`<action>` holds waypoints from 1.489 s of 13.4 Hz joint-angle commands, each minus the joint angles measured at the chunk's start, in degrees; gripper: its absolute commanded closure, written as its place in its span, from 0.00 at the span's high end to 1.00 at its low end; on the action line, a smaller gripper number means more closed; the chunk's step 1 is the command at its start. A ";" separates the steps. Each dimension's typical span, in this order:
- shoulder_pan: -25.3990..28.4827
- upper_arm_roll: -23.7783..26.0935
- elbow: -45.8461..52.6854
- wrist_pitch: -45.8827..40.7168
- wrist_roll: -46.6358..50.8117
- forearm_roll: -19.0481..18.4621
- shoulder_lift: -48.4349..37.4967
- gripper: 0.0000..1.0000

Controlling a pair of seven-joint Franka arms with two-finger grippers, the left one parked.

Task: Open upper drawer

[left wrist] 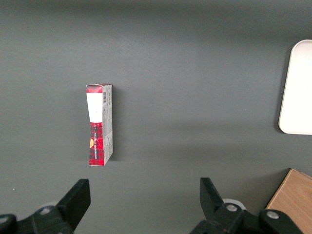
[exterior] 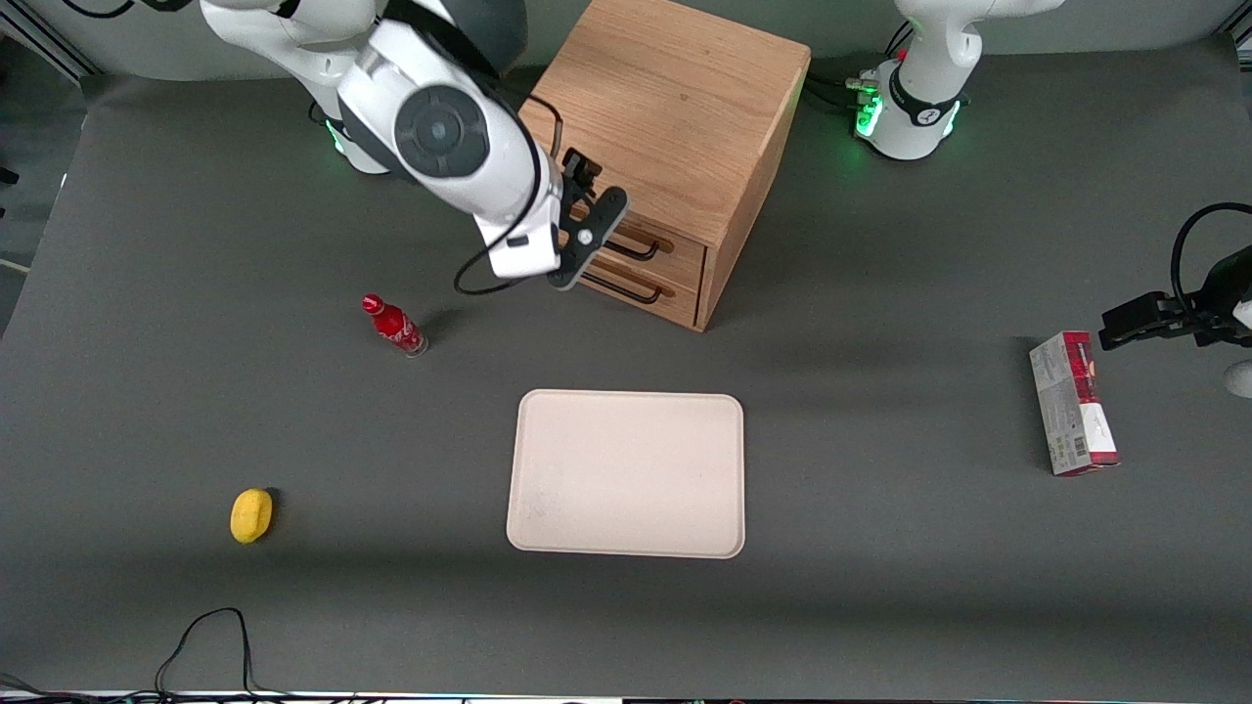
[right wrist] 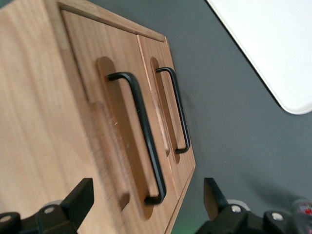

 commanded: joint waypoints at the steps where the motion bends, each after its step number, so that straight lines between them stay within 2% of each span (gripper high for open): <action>1: 0.00 0.68 -2.83 3.56 -1.81 0.17 0.38 1.00; 6: 0.00 0.51 -6.08 6.56 -4.18 -0.35 0.46 1.00; 8: 0.00 0.51 -7.40 8.05 -4.27 -2.98 0.46 1.00; 10: 0.00 0.51 -8.37 9.54 -4.27 -3.26 0.55 1.00; 18: -0.09 0.51 -9.61 13.33 -4.36 -9.05 2.75 1.00; 20: -0.27 0.16 -9.17 13.33 -5.58 -9.14 2.75 1.00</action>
